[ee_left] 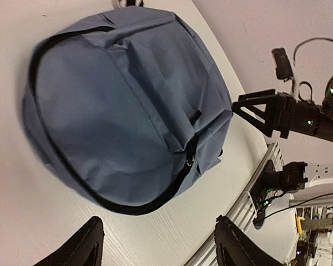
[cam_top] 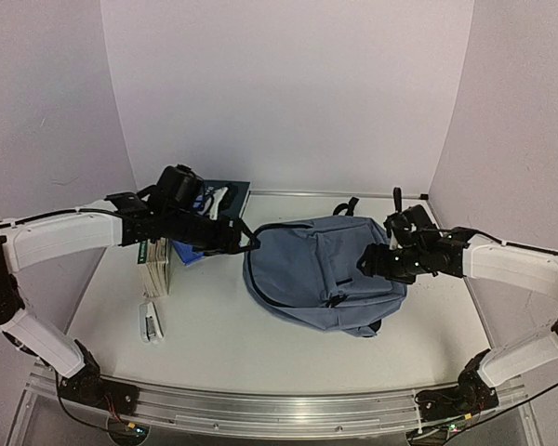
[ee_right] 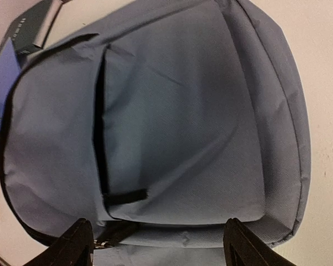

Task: Pack the student bag
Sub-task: Adjust the student bag at the center of the board, then unzip the student bag at the center of the board.

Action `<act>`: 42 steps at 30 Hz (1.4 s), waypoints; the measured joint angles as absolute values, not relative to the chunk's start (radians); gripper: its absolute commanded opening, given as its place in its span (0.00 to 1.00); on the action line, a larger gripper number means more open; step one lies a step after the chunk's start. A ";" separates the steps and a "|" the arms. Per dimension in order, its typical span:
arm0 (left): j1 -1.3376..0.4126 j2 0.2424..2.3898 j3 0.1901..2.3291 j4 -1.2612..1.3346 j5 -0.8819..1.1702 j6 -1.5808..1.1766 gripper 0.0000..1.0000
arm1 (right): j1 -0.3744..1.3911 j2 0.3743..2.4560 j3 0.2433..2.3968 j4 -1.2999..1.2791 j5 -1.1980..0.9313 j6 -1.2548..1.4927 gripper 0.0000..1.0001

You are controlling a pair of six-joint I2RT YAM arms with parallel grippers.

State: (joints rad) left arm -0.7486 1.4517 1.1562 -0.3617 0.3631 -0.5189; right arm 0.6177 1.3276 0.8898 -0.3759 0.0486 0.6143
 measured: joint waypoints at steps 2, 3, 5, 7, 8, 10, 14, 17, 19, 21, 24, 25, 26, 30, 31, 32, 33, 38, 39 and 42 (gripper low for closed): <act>-0.808 1.514 1.159 -0.300 0.348 -0.539 0.59 | 0.596 1.313 0.843 -0.376 0.063 0.631 0.76; -0.832 1.550 1.165 -0.282 0.340 -0.547 0.57 | 0.577 1.302 0.820 -0.377 0.070 0.639 0.76; -0.876 1.624 1.182 -0.256 0.329 -0.554 0.56 | 0.538 1.276 0.779 -0.381 0.092 0.657 0.74; -0.912 1.703 1.207 -0.231 0.325 -0.561 0.54 | 0.509 1.246 0.744 -0.380 0.118 0.682 0.71; -0.925 1.732 1.219 -0.220 0.323 -0.565 0.52 | 0.503 1.231 0.730 -0.381 0.127 0.693 0.69; -0.948 1.790 1.238 -0.196 0.325 -0.577 0.48 | 0.498 1.208 0.705 -0.379 0.144 0.717 0.65; -0.972 1.887 1.282 -0.154 0.344 -0.588 0.43 | 0.492 1.202 0.659 -0.347 0.152 0.761 0.57; -0.980 1.942 1.314 -0.129 0.355 -0.598 0.41 | 0.491 1.214 0.623 -0.309 0.146 0.783 0.49; -0.984 1.971 1.335 -0.119 0.363 -0.600 0.39 | 0.491 1.244 0.601 -0.271 0.137 0.799 0.41; -0.987 1.994 1.357 -0.112 0.364 -0.597 0.37 | 0.489 1.283 0.583 -0.233 0.126 0.810 0.34; -0.989 2.026 1.399 -0.112 0.363 -0.585 0.33 | 0.487 1.330 0.566 -0.187 0.115 0.817 0.25; -0.989 2.038 1.414 -0.112 0.364 -0.581 0.32 | 0.487 1.343 0.564 -0.174 0.115 0.816 0.23; -0.989 2.054 1.435 -0.112 0.364 -0.576 0.31 | 0.486 1.355 0.564 -0.160 0.115 0.815 0.21; -0.990 2.106 1.482 -0.104 0.375 -0.573 0.30 | 0.464 1.405 0.583 -0.116 0.121 0.795 0.19; -0.990 2.116 1.485 -0.104 0.378 -0.573 0.30 | 0.453 1.422 0.597 -0.112 0.120 0.787 0.20; -0.989 2.124 1.486 -0.105 0.381 -0.574 0.30 | 0.439 1.439 0.613 -0.107 0.119 0.778 0.23; -0.989 2.129 1.486 -0.107 0.382 -0.574 0.30 | 0.425 1.450 0.629 -0.104 0.119 0.769 0.28; -0.990 2.124 1.465 -0.101 0.355 -0.576 0.32 | 0.393 1.432 0.688 -0.106 0.106 0.726 0.52; -0.990 2.116 1.451 -0.099 0.345 -0.577 0.32 | 0.393 1.412 0.694 -0.116 0.099 0.717 0.55; -0.990 2.092 1.405 -0.096 0.329 -0.581 0.32 | 0.393 1.313 0.705 -0.160 0.067 0.705 0.54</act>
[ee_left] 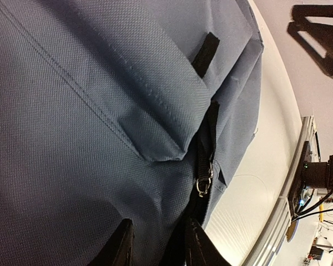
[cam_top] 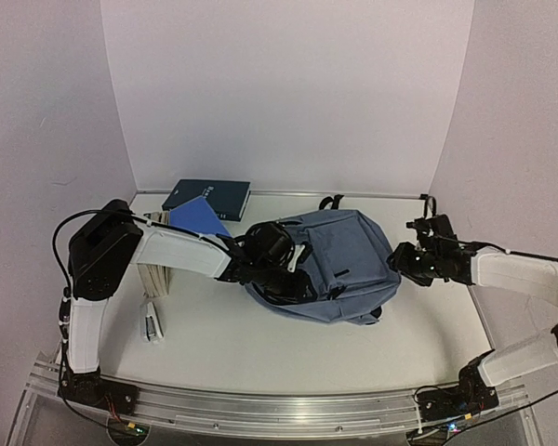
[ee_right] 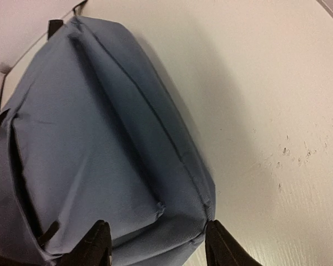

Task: Pack the student bag
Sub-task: Unzip the student bag at the center of the board.

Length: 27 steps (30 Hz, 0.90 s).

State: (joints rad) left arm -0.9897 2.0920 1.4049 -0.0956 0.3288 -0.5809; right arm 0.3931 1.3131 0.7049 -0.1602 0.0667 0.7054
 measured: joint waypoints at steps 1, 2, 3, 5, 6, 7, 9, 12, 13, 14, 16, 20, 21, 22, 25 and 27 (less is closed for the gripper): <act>-0.989 2.089 1.397 -0.094 0.329 -0.584 0.32 | 0.393 1.276 0.708 -0.175 0.050 0.705 0.51; -0.989 2.087 1.392 -0.093 0.330 -0.588 0.31 | 0.393 1.238 0.710 -0.187 0.026 0.705 0.47; -0.989 2.086 1.388 -0.088 0.335 -0.594 0.31 | 0.393 1.201 0.712 -0.194 -0.003 0.709 0.43; -0.989 2.086 1.380 -0.067 0.345 -0.606 0.29 | 0.393 1.152 0.713 -0.193 -0.067 0.718 0.37; -0.990 2.086 1.374 -0.051 0.352 -0.610 0.28 | 0.393 1.139 0.713 -0.189 -0.098 0.724 0.36; -0.990 2.086 1.368 -0.035 0.360 -0.620 0.27 | 0.393 1.135 0.713 -0.181 -0.130 0.730 0.35; -0.991 2.086 1.350 -0.001 0.372 -0.633 0.27 | 0.394 1.149 0.713 -0.163 -0.193 0.743 0.33; -0.998 2.086 1.327 0.033 0.376 -0.651 0.27 | 0.399 1.204 0.713 -0.125 -0.273 0.757 0.31; -1.003 2.086 1.321 0.041 0.375 -0.656 0.27 | 0.403 1.228 0.712 -0.109 -0.295 0.762 0.31; -1.009 2.086 1.315 0.048 0.372 -0.656 0.27 | 0.407 1.255 0.712 -0.093 -0.315 0.765 0.31; -1.022 2.086 1.307 0.060 0.363 -0.655 0.27 | 0.424 1.312 0.711 -0.061 -0.353 0.768 0.31; -1.046 2.086 1.296 0.064 0.343 -0.654 0.26 | 0.463 1.396 0.711 -0.012 -0.395 0.774 0.31; -1.050 2.085 1.294 0.063 0.337 -0.654 0.25 | 0.474 1.417 0.711 0.001 -0.402 0.775 0.31; -1.052 2.085 1.293 0.062 0.333 -0.653 0.25 | 0.481 1.435 0.711 0.009 -0.406 0.775 0.31; -1.056 2.085 1.293 0.061 0.321 -0.651 0.24 | 0.500 1.488 0.711 0.025 -0.409 0.776 0.30; -1.056 2.085 1.290 0.060 0.314 -0.651 0.24 | 0.509 1.519 0.711 0.032 -0.408 0.777 0.30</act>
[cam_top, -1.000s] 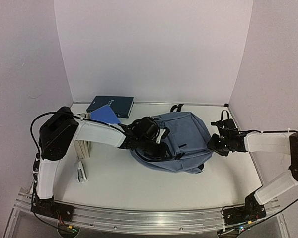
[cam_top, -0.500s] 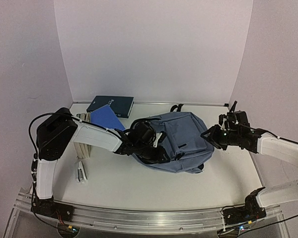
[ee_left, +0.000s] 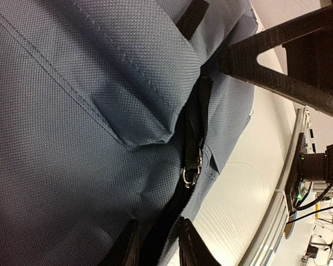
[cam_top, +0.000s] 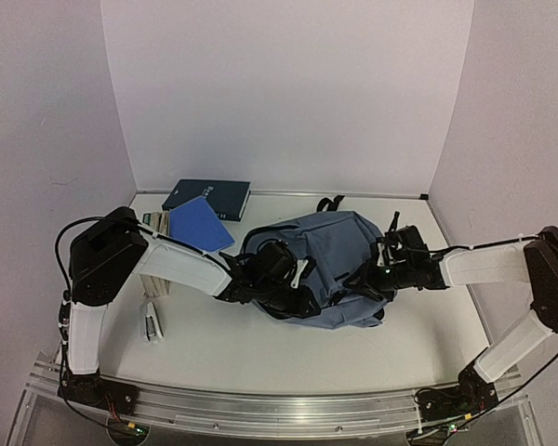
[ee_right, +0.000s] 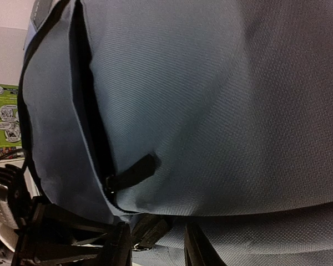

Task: Pack the student bag
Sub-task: Unzip the student bag at the center of the board.

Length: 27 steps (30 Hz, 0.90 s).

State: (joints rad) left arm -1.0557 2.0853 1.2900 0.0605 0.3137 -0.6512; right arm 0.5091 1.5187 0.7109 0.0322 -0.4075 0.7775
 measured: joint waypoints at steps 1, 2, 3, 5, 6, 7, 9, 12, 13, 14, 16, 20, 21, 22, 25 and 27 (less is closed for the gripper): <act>-1.056 2.085 1.288 0.060 0.310 -0.651 0.23 | 0.513 1.530 0.711 0.035 -0.406 0.779 0.30; -1.056 2.085 1.287 0.057 0.308 -0.650 0.23 | 0.515 1.540 0.710 0.038 -0.404 0.780 0.30; -1.057 2.085 1.287 0.053 0.304 -0.648 0.22 | 0.520 1.547 0.710 0.040 -0.400 0.782 0.30; -1.059 2.085 1.287 0.049 0.293 -0.641 0.21 | 0.528 1.558 0.708 0.048 -0.391 0.785 0.30; -1.060 2.085 1.287 0.046 0.287 -0.637 0.21 | 0.533 1.561 0.706 0.053 -0.385 0.787 0.30; -1.061 2.085 1.287 0.044 0.284 -0.633 0.21 | 0.538 1.565 0.705 0.058 -0.381 0.788 0.30; -1.064 2.085 1.287 0.041 0.278 -0.627 0.21 | 0.549 1.575 0.703 0.069 -0.377 0.791 0.29; -1.066 2.085 1.287 0.041 0.273 -0.621 0.20 | 0.556 1.597 0.700 0.098 -0.375 0.795 0.22; -1.066 2.085 1.287 0.040 0.272 -0.619 0.20 | 0.557 1.608 0.700 0.111 -0.376 0.796 0.19; -1.066 2.085 1.287 0.040 0.271 -0.618 0.20 | 0.557 1.618 0.700 0.119 -0.377 0.798 0.15; -1.067 2.085 1.287 0.036 0.267 -0.617 0.20 | 0.558 1.636 0.700 0.130 -0.375 0.803 0.09; -1.067 2.085 1.287 0.034 0.266 -0.617 0.21 | 0.560 1.642 0.697 0.140 -0.364 0.817 0.01; -1.067 2.085 1.287 0.034 0.266 -0.617 0.21 | 0.562 1.641 0.694 0.144 -0.359 0.820 0.00; -1.067 2.085 1.287 0.034 0.266 -0.618 0.21 | 0.564 1.637 0.687 0.147 -0.354 0.825 0.00; -1.067 2.085 1.287 0.034 0.266 -0.618 0.21 | 0.573 1.594 0.659 0.144 -0.334 0.844 0.00; -1.068 2.084 1.287 0.034 0.266 -0.618 0.23 | 0.585 1.538 0.640 0.136 -0.321 0.857 0.00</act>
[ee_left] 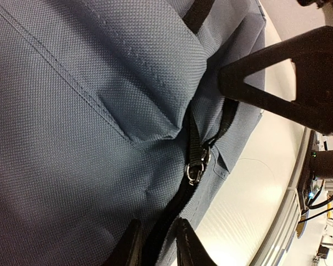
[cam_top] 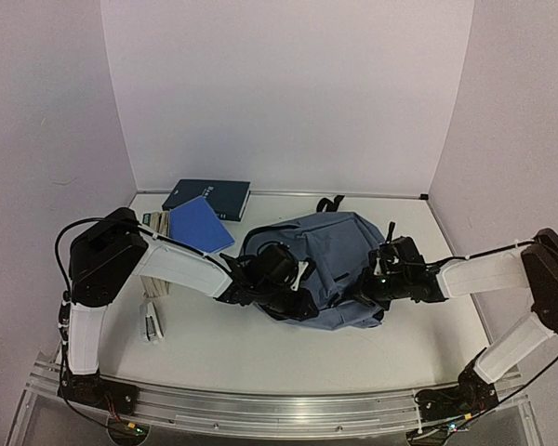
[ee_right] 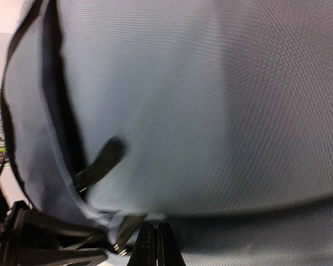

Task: Pack the student bag
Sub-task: Unzip the student bag at the center of the board.

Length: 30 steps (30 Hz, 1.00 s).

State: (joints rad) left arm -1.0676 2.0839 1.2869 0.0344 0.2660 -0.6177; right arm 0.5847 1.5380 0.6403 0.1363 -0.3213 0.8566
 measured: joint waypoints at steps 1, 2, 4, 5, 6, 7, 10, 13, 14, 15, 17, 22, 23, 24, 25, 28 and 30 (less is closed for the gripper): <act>-1.068 2.082 1.287 0.035 0.266 -0.618 0.24 | 0.590 1.508 0.633 0.134 -0.315 0.862 0.00; -1.068 2.079 1.287 0.035 0.267 -0.618 0.25 | 0.595 1.475 0.627 0.132 -0.308 0.866 0.00; -1.068 2.072 1.289 0.036 0.273 -0.619 0.27 | 0.603 1.415 0.622 0.129 -0.299 0.871 0.00; -1.068 2.069 1.291 0.036 0.277 -0.620 0.28 | 0.606 1.392 0.622 0.129 -0.296 0.872 0.00; -1.068 2.066 1.297 0.036 0.281 -0.621 0.29 | 0.608 1.380 0.622 0.129 -0.291 0.873 0.00; -1.068 2.064 1.304 0.036 0.285 -0.622 0.30 | 0.608 1.373 0.622 0.129 -0.285 0.874 0.00; -1.068 2.062 1.333 0.039 0.289 -0.629 0.32 | 0.609 1.381 0.620 0.118 -0.270 0.877 0.00; -1.068 2.062 1.373 0.037 0.291 -0.636 0.33 | 0.610 1.396 0.609 0.106 -0.252 0.881 0.00; -1.068 2.062 1.389 0.036 0.293 -0.639 0.34 | 0.611 1.399 0.603 0.101 -0.245 0.882 0.00; -1.068 2.063 1.407 0.036 0.296 -0.643 0.35 | 0.612 1.401 0.596 0.094 -0.237 0.884 0.00; -1.068 2.068 1.444 0.038 0.308 -0.653 0.35 | 0.614 1.401 0.584 0.079 -0.223 0.887 0.00; -1.068 2.114 1.509 0.054 0.358 -0.676 0.34 | 0.618 1.401 0.568 0.064 -0.197 0.892 0.00; -1.068 2.126 1.512 0.052 0.364 -0.679 0.33 | 0.619 1.401 0.565 0.062 -0.193 0.892 0.00; -1.068 2.138 1.515 0.047 0.367 -0.680 0.33 | 0.619 1.402 0.563 0.062 -0.190 0.892 0.00; -1.068 2.151 1.517 0.040 0.368 -0.680 0.31 | 0.619 1.402 0.562 0.062 -0.188 0.892 0.00; -1.068 2.187 1.539 -0.017 0.362 -0.679 0.30 | 0.619 1.402 0.556 0.061 -0.182 0.892 0.00; -1.068 2.205 1.550 -0.048 0.349 -0.679 0.30 | 0.619 1.402 0.553 0.059 -0.178 0.892 0.00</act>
State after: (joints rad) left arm -1.0679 2.2049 1.5502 -0.0476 0.3495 -0.6792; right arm 0.6189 1.4024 0.5533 0.0594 -0.1785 0.8921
